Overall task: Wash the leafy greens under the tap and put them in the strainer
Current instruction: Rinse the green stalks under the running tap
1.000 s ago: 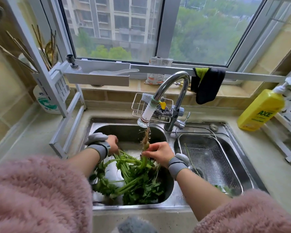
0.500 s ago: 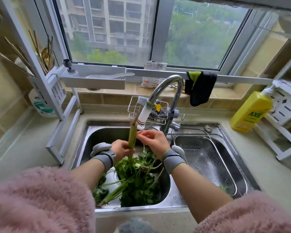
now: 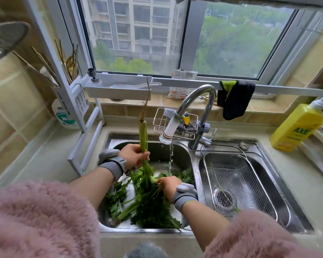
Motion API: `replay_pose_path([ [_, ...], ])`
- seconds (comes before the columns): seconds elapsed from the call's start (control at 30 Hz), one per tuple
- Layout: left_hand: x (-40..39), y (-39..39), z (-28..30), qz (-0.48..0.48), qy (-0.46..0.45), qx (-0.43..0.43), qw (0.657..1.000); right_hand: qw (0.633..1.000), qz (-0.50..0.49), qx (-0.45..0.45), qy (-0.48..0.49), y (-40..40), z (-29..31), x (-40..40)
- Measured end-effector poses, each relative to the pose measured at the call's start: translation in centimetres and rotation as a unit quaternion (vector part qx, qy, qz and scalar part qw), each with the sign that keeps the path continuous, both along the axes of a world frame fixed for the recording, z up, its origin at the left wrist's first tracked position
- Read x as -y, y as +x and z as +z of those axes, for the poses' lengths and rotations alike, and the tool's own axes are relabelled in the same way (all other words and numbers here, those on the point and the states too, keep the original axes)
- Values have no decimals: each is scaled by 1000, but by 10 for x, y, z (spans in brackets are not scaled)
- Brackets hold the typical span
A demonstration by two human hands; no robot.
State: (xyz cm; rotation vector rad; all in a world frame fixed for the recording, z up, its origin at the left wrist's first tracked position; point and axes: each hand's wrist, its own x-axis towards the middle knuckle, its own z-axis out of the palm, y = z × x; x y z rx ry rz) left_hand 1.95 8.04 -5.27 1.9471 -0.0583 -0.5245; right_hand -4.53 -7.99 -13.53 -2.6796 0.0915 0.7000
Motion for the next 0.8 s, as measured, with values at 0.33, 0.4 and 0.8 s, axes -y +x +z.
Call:
replay_pose_path([
  [0.33, -20, 9, 8, 73, 60, 18, 995, 994, -95, 19, -50, 1, 15, 35],
  [0.4, -14, 4, 7, 31, 94, 4, 995, 980, -156, 120, 12, 15, 39, 28],
  [0.8, -11, -4, -8, 17, 103, -27, 994, 950, -163, 266, 9, 64, 113, -4],
])
